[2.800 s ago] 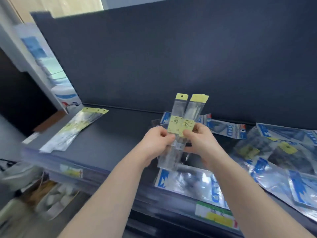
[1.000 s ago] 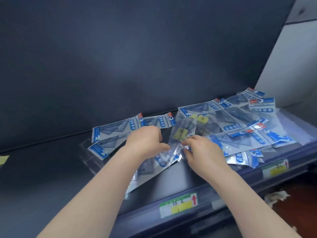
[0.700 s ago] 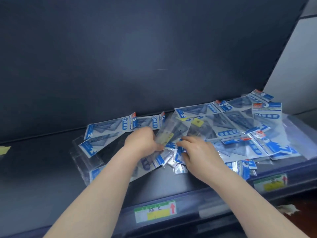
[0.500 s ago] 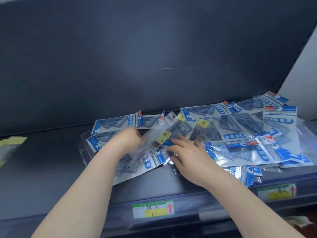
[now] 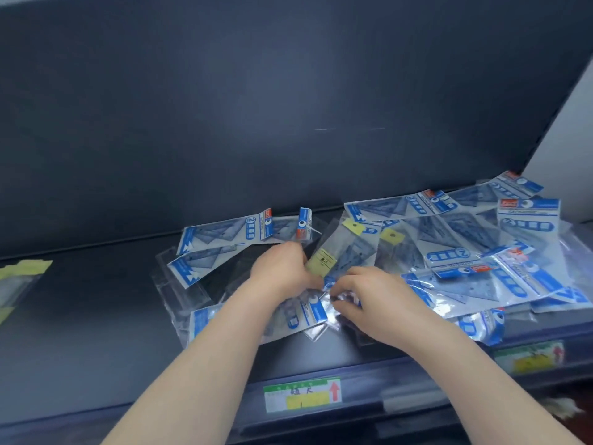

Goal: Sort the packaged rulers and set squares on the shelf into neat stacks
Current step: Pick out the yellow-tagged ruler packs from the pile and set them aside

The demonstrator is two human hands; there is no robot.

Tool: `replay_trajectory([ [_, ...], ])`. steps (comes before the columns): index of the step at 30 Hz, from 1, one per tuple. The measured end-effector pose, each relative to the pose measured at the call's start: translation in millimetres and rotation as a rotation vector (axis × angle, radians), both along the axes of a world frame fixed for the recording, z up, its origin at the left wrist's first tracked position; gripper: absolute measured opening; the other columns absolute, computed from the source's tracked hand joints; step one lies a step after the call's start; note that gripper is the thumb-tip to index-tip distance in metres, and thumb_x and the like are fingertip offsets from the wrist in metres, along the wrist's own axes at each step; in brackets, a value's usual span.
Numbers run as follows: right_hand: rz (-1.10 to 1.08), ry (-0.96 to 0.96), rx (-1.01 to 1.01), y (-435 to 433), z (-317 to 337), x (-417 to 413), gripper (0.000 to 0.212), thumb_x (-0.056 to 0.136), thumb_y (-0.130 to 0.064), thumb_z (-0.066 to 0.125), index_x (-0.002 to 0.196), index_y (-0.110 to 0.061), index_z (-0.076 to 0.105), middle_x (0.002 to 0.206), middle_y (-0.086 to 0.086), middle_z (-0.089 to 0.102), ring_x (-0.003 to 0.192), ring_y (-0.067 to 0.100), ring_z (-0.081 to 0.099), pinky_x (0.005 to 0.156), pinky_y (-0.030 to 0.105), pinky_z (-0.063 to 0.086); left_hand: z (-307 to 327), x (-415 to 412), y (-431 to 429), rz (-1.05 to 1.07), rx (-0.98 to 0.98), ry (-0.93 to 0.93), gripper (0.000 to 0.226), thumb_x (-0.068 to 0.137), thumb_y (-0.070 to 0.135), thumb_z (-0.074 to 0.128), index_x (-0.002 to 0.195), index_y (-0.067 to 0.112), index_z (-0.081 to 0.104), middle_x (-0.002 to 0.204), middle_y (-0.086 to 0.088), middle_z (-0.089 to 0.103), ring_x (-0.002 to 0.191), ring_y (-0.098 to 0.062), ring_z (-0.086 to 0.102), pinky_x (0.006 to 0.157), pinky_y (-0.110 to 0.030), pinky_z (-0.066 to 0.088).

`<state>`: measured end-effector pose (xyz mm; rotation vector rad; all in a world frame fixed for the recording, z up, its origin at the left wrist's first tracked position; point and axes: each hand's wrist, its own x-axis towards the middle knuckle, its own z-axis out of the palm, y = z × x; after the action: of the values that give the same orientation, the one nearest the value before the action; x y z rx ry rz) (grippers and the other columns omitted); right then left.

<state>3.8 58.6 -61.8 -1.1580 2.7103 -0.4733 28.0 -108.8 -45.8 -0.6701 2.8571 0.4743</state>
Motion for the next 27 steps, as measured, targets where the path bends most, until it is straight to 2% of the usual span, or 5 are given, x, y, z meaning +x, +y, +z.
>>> replay_trajectory([
  [8,-0.272,-0.077,-0.175,-1.7,11.7,-0.9,0.035,0.096,-0.042,0.046,0.127,-0.029,0.057,0.122,-0.01,0.065,0.113,0.015,0.057,0.092,0.035,0.047,13.1,-4.0,-12.9,0.018,0.429,0.331,0.017,0.093,0.03,0.057,0.086,0.02,0.069,0.08,0.002,0.07,0.083,-0.022,0.066,0.075,-0.038,0.051],
  [12,-0.465,-0.3,-0.574,-8.2,11.4,-2.9,0.026,0.093,-0.044,0.051,0.113,-0.03,0.061,0.101,-0.011,0.069,0.095,0.013,0.064,0.087,0.041,0.051,23.4,-0.7,14.0,-0.209,0.694,0.185,0.027,0.098,0.032,0.052,0.094,0.014,0.072,0.087,-0.003,0.074,0.077,-0.026,0.067,0.066,-0.042,0.055],
  [15,-0.611,-0.277,-0.597,1.0,8.1,-11.5,0.008,0.092,-0.033,0.054,0.095,-0.026,0.058,0.089,-0.007,0.07,0.08,0.018,0.068,0.08,0.043,0.053,14.6,-5.6,22.2,-0.26,0.43,0.243,0.03,0.099,0.033,0.047,0.094,0.012,0.068,0.074,0.0,0.063,0.07,-0.024,0.059,0.072,-0.048,0.056],
  [21,-0.665,-0.073,-0.097,40.9,14.4,-30.7,0.025,0.096,-0.032,0.044,0.116,-0.018,0.051,0.112,0.008,0.066,0.106,0.031,0.058,0.077,0.037,0.043,-22.1,-17.6,33.1,-0.645,-0.04,0.11,0.041,0.099,0.022,0.044,0.135,0.041,0.048,0.145,0.013,0.045,0.132,-0.023,0.035,0.102,-0.05,0.035],
  [27,-0.622,-0.035,0.056,57.3,8.4,-46.1,0.033,0.096,-0.03,0.039,0.127,-0.019,0.047,0.113,0.005,0.066,0.108,0.03,0.058,0.075,0.036,0.043,-9.9,-32.5,17.9,-0.42,-0.254,0.128,0.03,0.092,0.017,0.048,0.116,0.03,0.058,0.122,0.002,0.061,0.121,-0.027,0.048,0.101,-0.046,0.038],
])
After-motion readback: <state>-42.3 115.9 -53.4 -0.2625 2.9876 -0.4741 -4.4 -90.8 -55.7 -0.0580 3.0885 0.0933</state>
